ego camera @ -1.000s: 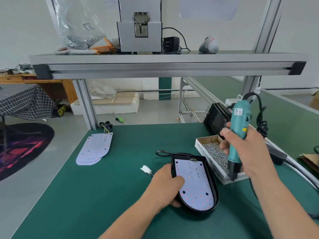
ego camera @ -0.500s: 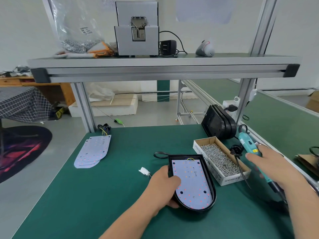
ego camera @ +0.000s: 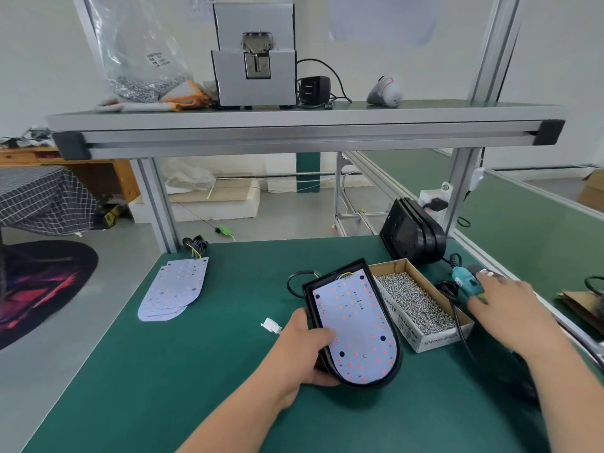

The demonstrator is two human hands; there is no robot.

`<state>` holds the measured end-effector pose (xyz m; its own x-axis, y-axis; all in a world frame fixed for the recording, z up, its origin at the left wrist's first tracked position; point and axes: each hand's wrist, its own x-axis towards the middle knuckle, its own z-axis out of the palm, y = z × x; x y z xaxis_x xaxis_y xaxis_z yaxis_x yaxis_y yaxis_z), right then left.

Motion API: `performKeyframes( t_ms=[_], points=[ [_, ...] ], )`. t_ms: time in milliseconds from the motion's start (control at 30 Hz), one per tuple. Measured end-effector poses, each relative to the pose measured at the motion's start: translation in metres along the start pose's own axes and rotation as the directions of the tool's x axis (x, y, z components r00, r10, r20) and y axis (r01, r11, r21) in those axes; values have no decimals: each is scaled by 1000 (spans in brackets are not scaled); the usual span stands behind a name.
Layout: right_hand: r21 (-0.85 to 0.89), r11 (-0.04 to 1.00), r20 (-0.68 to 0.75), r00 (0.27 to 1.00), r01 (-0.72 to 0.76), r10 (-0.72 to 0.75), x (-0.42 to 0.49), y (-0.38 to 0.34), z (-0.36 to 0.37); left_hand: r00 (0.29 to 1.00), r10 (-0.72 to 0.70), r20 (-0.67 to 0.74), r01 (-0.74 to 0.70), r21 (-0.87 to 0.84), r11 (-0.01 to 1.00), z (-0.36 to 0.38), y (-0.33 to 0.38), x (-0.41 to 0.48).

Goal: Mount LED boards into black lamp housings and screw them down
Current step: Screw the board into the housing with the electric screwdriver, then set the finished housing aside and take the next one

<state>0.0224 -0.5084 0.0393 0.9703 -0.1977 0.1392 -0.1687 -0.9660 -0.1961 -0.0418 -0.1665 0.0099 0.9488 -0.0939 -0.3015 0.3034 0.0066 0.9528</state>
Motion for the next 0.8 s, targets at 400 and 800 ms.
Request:
performKeyframes(
  t_ms=[400, 800],
  points=[
    [584, 699, -53, 878, 414, -476, -61, -115, 5, 997, 65, 35, -64, -36, 997, -2, 1, 0],
    [660, 533, -203, 809, 530, -552, -74, -123, 8, 988, 41, 150, 45, -530, 847, -25, 7, 16]
  ],
)
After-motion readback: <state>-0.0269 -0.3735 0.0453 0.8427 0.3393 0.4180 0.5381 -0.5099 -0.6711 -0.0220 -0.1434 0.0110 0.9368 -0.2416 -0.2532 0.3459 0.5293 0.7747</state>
